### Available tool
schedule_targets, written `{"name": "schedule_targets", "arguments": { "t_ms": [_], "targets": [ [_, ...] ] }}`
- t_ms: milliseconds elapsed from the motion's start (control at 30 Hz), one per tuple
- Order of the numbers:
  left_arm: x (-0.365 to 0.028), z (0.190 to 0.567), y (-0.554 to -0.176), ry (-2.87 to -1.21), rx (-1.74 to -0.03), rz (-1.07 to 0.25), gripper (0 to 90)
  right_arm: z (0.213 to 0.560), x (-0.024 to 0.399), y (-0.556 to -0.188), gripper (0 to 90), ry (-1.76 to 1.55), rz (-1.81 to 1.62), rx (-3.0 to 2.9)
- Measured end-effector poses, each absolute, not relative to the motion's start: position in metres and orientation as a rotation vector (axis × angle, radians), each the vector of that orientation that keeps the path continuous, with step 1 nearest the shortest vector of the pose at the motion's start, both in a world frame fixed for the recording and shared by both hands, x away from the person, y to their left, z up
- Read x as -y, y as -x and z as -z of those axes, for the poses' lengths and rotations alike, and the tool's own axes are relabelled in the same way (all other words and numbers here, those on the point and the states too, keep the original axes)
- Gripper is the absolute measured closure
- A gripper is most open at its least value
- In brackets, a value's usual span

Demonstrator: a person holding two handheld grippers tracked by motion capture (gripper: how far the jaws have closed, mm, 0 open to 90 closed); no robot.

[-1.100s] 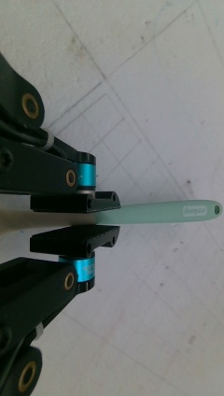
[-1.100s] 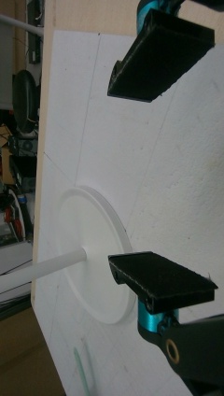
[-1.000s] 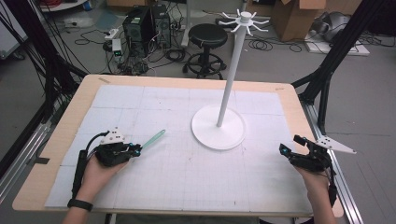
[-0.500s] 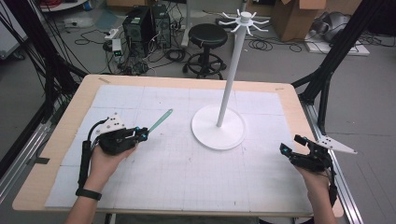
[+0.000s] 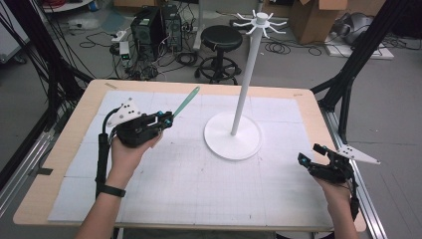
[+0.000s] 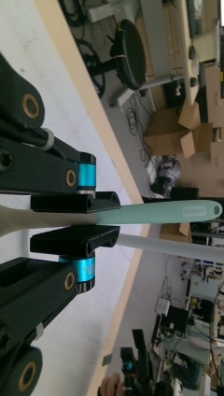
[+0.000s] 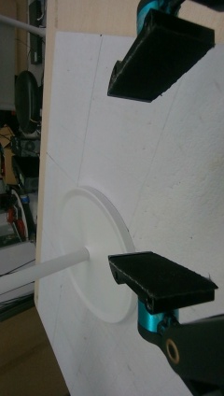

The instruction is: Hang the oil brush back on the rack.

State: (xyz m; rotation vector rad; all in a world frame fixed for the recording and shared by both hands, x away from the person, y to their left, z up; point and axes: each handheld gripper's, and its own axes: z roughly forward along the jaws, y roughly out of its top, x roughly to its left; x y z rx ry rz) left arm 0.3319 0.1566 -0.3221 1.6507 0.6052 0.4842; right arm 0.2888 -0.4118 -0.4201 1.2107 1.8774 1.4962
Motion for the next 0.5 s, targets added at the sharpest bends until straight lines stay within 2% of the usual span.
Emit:
{"name": "schedule_targets", "arguments": {
  "t_ms": [500],
  "targets": [
    [-0.123,0.256,-0.332,-1.535,-0.472,-0.547,82.1,0.420,0.412,-0.289,15.4,-1.210,-1.501,-1.875]
  ]
}}
